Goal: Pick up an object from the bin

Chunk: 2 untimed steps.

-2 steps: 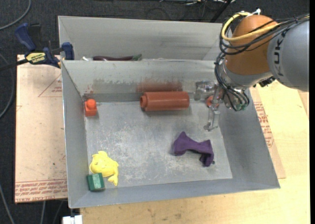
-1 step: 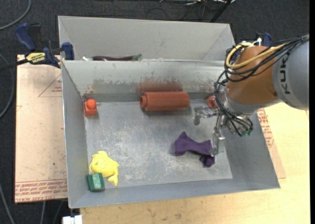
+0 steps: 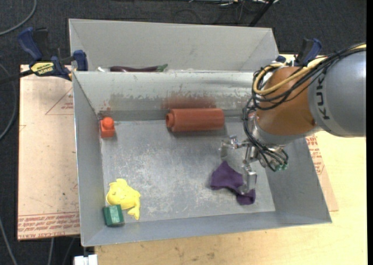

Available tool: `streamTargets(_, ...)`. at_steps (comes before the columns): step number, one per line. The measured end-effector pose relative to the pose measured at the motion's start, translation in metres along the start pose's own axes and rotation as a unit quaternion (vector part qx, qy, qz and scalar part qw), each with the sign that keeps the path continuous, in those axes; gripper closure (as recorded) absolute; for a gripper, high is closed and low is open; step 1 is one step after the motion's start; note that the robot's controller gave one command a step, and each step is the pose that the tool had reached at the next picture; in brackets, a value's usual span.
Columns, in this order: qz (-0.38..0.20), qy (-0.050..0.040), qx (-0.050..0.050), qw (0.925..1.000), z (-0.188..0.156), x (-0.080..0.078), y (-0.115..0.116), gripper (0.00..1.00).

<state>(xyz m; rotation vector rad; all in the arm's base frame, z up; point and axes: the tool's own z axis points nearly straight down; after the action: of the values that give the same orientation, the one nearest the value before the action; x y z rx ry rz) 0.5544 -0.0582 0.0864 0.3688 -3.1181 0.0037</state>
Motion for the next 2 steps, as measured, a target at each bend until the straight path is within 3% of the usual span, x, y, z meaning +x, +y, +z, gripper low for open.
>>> streamTargets(1, -0.04, -0.0043, -0.002, 0.9992, 0.0159, 0.0281, 0.0076, 1.0)
streamTargets(2, -0.04, -0.0043, -0.002, 0.9992, 0.0159, 0.028, 0.0077, 1.0)
